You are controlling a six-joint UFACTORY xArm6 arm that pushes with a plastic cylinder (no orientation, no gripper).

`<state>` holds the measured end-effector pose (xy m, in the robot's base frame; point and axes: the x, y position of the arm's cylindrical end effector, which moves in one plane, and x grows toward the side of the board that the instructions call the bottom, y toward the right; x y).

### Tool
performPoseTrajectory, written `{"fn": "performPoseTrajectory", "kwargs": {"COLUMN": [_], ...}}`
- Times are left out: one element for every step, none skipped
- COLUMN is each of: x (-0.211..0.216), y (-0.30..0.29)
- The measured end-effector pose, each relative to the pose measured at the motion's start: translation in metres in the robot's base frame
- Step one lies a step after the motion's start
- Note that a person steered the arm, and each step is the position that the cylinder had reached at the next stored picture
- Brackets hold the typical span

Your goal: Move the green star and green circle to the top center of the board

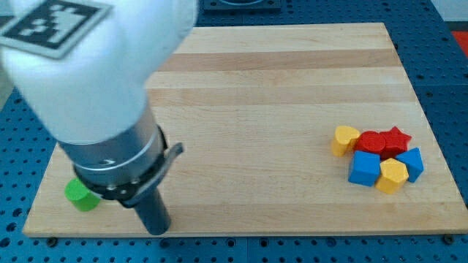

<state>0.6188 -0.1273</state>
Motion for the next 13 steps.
{"fn": "performPoseTrajectory", "kwargs": {"x": [0.000, 0.000, -0.005, -0.009, -0.023, -0.043, -0.063, -0.086, -0.108, -0.117, -0.132, -0.154, -0.176], "y": [-0.055, -0.109, -0.123, -0.119, -0.108, -0.107, -0.106, -0.104, -0.096, -0.067, -0.033, -0.006, 0.024]}}
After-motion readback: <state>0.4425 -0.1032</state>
